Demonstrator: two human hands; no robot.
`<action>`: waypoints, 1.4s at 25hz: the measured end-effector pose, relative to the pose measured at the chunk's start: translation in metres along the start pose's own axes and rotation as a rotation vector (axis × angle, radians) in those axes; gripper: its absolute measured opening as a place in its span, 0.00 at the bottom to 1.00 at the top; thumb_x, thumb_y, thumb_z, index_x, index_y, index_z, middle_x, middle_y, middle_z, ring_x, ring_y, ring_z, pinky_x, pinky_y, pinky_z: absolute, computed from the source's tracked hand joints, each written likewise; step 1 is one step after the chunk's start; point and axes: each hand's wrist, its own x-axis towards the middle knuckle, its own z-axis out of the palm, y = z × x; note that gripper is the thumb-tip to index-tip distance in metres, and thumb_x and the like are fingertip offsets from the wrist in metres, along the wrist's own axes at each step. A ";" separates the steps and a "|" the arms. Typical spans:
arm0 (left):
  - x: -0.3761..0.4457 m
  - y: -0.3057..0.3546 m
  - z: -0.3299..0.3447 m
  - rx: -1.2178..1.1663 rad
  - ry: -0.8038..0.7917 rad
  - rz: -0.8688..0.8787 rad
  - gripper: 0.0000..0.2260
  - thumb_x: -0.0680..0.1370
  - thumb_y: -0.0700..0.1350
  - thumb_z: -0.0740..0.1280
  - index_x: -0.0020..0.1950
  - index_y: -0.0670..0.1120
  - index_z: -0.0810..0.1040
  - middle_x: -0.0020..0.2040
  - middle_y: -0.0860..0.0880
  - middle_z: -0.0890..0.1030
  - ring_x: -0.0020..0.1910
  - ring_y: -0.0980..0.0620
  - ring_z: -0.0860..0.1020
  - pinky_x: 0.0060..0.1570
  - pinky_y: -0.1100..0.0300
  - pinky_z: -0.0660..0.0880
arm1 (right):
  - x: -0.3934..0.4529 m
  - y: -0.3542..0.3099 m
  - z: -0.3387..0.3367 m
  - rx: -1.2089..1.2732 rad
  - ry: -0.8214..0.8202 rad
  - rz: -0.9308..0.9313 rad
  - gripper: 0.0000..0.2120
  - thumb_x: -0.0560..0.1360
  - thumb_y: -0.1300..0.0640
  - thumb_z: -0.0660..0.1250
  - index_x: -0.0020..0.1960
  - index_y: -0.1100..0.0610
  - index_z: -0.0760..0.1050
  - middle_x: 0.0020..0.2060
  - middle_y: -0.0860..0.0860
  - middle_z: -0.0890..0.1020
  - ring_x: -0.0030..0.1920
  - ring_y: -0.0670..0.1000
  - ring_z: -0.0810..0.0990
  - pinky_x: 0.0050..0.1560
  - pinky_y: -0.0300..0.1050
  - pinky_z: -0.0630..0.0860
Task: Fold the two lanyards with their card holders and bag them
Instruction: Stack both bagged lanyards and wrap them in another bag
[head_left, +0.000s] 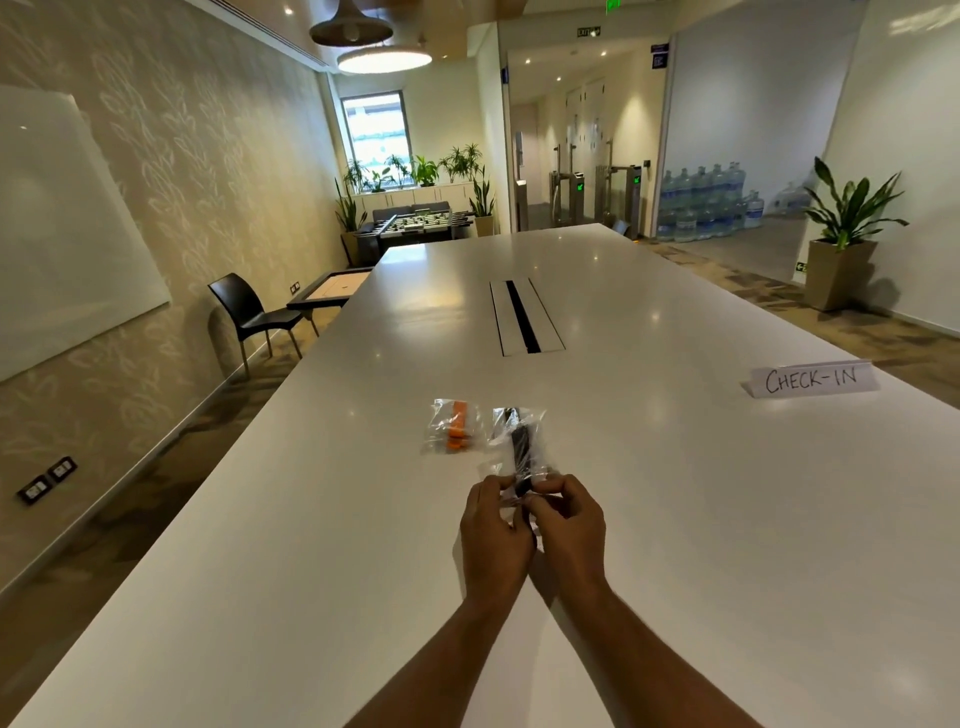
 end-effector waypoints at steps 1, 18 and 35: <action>0.008 -0.001 0.004 -0.013 0.006 0.022 0.13 0.76 0.43 0.72 0.57 0.57 0.76 0.53 0.58 0.80 0.50 0.57 0.81 0.46 0.65 0.79 | 0.008 0.000 0.000 0.014 -0.011 -0.019 0.07 0.73 0.72 0.68 0.43 0.61 0.79 0.40 0.53 0.86 0.40 0.51 0.86 0.38 0.37 0.80; 0.148 -0.020 0.019 0.309 -0.135 0.345 0.18 0.76 0.42 0.70 0.65 0.49 0.79 0.61 0.50 0.81 0.60 0.49 0.77 0.56 0.57 0.77 | 0.152 0.019 0.022 -0.217 0.033 -0.093 0.06 0.77 0.60 0.72 0.53 0.56 0.85 0.44 0.51 0.87 0.45 0.51 0.87 0.50 0.48 0.84; 0.194 -0.054 0.003 0.340 -0.142 -0.316 0.27 0.74 0.61 0.70 0.58 0.38 0.79 0.53 0.40 0.82 0.51 0.41 0.81 0.52 0.51 0.78 | 0.169 0.037 0.029 -0.978 0.020 -0.159 0.21 0.75 0.39 0.68 0.63 0.50 0.78 0.59 0.54 0.78 0.63 0.57 0.74 0.64 0.52 0.69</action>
